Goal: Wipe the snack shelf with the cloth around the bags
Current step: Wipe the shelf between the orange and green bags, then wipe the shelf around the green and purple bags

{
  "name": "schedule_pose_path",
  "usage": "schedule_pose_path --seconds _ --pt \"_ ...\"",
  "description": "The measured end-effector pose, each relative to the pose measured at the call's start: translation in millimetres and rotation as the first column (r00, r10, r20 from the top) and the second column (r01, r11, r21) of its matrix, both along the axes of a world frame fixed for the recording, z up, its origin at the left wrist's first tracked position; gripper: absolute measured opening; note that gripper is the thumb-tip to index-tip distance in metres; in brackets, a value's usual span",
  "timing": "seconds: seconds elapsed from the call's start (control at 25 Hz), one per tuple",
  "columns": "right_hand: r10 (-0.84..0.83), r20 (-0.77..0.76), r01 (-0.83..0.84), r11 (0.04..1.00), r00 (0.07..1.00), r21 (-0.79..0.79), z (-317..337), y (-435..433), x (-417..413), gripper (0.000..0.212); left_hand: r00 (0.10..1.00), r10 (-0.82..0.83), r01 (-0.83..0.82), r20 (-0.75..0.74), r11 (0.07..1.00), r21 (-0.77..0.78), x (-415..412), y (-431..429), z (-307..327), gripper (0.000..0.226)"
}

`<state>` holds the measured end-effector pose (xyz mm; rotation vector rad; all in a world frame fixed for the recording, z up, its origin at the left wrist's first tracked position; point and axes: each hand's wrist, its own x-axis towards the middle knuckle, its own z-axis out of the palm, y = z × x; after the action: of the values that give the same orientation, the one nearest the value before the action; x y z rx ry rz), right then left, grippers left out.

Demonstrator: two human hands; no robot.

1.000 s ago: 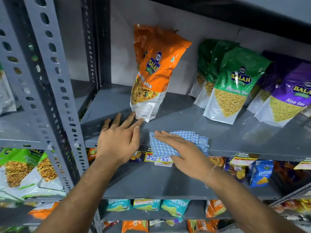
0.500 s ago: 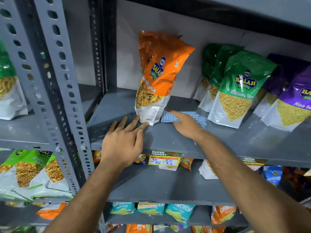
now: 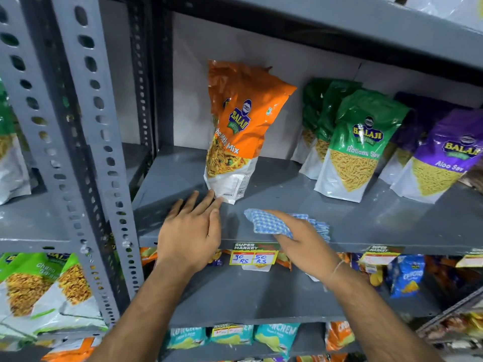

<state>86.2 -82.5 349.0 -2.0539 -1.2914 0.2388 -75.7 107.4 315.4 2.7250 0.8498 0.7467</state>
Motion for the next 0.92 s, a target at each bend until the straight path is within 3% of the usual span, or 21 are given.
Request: schedule_pose_path --seconds 0.24,0.56,0.68,0.76,0.92 --pt "-0.207 -0.205 0.259 0.926 0.957 0.274 16.7 -25.0 0.8 0.037 1.000 0.013 -0.012 -0.014 0.999 0.051 25.3 -20.2 0.5 0.060" --pt "-0.355 -0.134 0.379 0.845 0.925 0.377 44.9 -116.3 102.8 0.037 0.992 0.119 -0.114 -0.049 0.989 0.095 91.4 -69.8 -0.7 0.059" --pt "-0.386 -0.145 0.410 0.808 0.911 0.423 53.7 -165.9 160.6 0.035 0.972 0.225 -0.229 0.072 0.973 0.040 111.6 -96.0 8.6 0.057" --pt "-0.397 -0.147 0.421 0.807 0.906 0.414 60.4 -191.7 201.1 0.033 0.969 0.204 -0.209 0.139 0.978 0.020 137.9 -125.1 19.8 0.056" --pt "-0.385 -0.095 0.393 0.853 0.918 0.343 67.1 -201.9 285.7 0.028 0.996 0.021 -0.024 -0.082 0.999 -0.031 207.9 -169.8 25.9 0.067"
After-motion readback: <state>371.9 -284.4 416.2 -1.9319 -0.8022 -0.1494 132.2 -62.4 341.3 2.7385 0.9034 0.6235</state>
